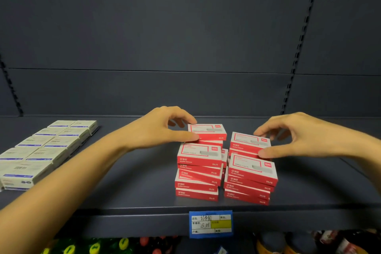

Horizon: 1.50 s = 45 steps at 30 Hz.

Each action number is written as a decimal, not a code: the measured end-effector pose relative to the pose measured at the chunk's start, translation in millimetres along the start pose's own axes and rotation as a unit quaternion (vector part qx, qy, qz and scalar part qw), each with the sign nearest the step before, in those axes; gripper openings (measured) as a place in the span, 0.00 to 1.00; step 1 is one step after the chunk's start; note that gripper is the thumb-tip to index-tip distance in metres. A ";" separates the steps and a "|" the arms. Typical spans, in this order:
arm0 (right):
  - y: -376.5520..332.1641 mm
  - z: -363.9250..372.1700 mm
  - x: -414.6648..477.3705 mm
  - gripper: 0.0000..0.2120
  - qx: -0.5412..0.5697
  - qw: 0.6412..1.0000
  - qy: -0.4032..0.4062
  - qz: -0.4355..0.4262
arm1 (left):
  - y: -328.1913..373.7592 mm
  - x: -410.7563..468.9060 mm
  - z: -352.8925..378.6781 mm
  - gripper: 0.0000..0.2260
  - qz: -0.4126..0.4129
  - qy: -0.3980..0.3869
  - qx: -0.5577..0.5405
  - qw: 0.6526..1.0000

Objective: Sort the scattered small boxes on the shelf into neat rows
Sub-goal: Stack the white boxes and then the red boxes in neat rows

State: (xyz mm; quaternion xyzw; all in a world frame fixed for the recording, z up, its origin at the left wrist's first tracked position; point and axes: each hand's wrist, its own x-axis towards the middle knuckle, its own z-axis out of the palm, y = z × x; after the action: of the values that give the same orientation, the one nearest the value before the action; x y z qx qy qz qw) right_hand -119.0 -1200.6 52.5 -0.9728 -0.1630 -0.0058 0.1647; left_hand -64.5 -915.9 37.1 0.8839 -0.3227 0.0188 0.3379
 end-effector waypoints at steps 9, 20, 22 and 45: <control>7.9 -0.2 4.1 0.25 0.011 0.999 0.025 -0.030 | -12.2 5.6 -12.7 0.18 0.034 0.035 0.000 0.999; 16.9 7.8 74.1 0.18 0.070 0.990 0.115 -0.040 | -78.9 45.9 -11.4 0.13 -0.038 0.030 0.036 0.998; 20.8 16.1 92.2 0.16 0.070 0.992 0.099 -0.039 | -90.3 51.0 -5.2 0.13 -0.056 0.028 0.034 0.997; 38.2 78.2 184.0 0.13 0.104 0.994 0.019 -0.033 | -135.5 60.2 9.9 0.19 -0.069 0.097 0.070 0.990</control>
State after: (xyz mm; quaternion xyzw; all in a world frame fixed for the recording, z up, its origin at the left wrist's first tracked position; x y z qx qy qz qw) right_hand 64.0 -1151.5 -21.7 -0.9443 -0.1913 -0.0123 0.2676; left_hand 60.3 -879.2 -34.7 0.9197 -0.2245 0.1036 0.3051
